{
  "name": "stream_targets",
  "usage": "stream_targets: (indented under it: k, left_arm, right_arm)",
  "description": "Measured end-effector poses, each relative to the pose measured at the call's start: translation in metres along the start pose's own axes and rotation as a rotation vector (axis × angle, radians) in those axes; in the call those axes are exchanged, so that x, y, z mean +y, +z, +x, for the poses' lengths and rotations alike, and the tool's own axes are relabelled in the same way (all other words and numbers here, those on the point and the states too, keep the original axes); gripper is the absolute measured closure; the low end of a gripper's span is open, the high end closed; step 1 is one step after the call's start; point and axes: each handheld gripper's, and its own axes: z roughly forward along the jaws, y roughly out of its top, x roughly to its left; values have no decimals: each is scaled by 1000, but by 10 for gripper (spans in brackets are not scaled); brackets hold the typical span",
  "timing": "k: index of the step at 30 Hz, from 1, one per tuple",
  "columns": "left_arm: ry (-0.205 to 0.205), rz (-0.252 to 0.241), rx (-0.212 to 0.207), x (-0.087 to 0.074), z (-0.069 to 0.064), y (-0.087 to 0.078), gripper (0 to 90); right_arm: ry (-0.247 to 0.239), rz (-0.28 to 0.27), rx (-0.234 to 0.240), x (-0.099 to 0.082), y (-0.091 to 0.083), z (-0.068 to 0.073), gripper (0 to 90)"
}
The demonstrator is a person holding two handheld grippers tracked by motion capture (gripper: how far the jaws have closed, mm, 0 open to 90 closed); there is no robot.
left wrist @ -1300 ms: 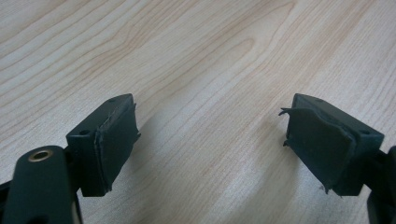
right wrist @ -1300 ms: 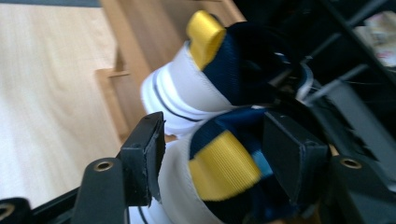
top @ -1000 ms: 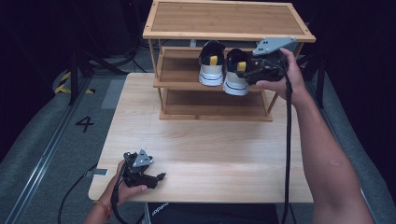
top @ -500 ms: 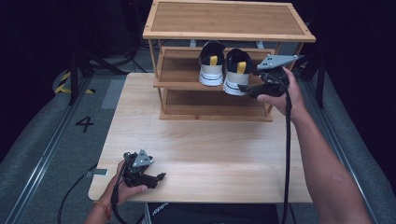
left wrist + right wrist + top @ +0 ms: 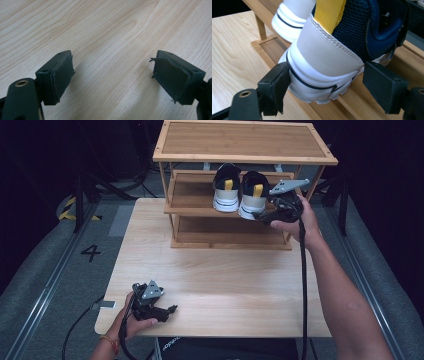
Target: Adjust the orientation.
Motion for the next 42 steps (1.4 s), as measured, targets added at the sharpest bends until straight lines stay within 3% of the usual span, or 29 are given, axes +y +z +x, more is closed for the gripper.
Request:
stream_targets:
  k: [3,6,16,22,33,42]
  left_arm:
    - [0,0,0,0,0,0,169]
    - [0,0,0,0,0,0,169]
    - [-1,0,0,0,0,0,169]
    - [0,0,0,0,0,0,169]
    - [2,0,-9,0,1,0,167]
    - [6,0,-10,0,0,0,167]
  right_arm:
    - [-14,16,-21,2,4,-3,235]
    - [2,17,-50,3,7,-8,261]
    - [2,13,-31,4,14,-15,241]
    - [-2,8,-22,5,6,-14,260]
    - [-66,13,10,-12,-20,6,258]
    - [-111,41,23,-44,-38,21,262]
